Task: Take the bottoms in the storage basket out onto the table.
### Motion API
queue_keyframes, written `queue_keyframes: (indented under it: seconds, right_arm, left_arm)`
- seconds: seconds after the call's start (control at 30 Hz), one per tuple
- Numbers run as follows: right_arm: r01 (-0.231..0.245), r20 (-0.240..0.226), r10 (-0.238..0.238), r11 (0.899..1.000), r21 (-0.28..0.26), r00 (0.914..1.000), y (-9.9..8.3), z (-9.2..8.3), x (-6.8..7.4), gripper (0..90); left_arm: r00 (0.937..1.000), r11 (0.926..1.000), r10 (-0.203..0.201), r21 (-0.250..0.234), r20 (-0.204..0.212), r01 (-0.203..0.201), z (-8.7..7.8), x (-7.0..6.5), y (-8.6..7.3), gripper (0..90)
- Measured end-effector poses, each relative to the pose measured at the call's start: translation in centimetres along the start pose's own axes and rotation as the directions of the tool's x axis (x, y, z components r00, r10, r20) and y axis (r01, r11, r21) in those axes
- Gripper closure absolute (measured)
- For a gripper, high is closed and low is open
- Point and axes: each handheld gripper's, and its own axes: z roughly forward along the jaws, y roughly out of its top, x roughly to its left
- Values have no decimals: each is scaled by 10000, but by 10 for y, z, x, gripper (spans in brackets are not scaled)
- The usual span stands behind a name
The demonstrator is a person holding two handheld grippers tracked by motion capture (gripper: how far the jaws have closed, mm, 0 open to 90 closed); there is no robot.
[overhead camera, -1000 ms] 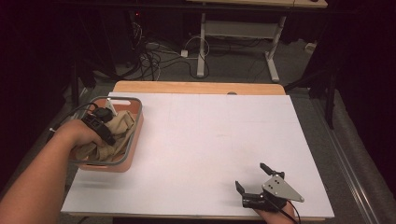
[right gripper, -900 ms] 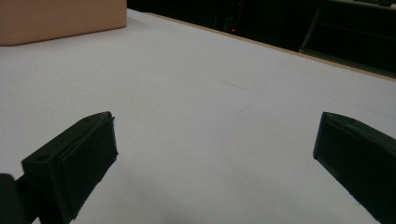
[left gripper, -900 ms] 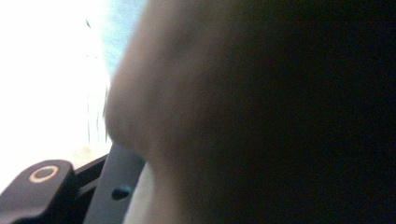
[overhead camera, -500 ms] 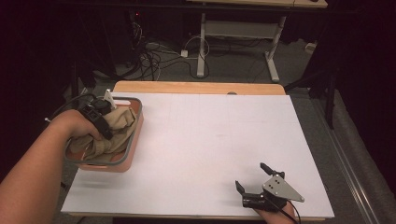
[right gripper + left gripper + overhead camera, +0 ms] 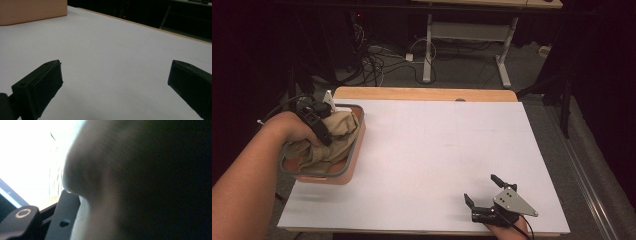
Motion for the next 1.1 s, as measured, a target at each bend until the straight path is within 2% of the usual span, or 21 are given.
queue_keyframes:
  seconds: [0.37,0.9,1.1]
  right_arm:
    - [16,9,-16,10000,-10,10000,0,-1,0,4]
    - [-11,0,11,10000,-30,10000,0,0,1,4]
    - [-14,-14,14,10000,-22,10000,0,0,2,4]
  left_arm:
    - [9999,9999,-120,-27,-72,120,-16,-3,0,590]
    - [9997,9999,97,30,-214,-96,-32,-13,5,591]
    - [9997,9999,129,-108,-193,-131,-40,-17,6,592]
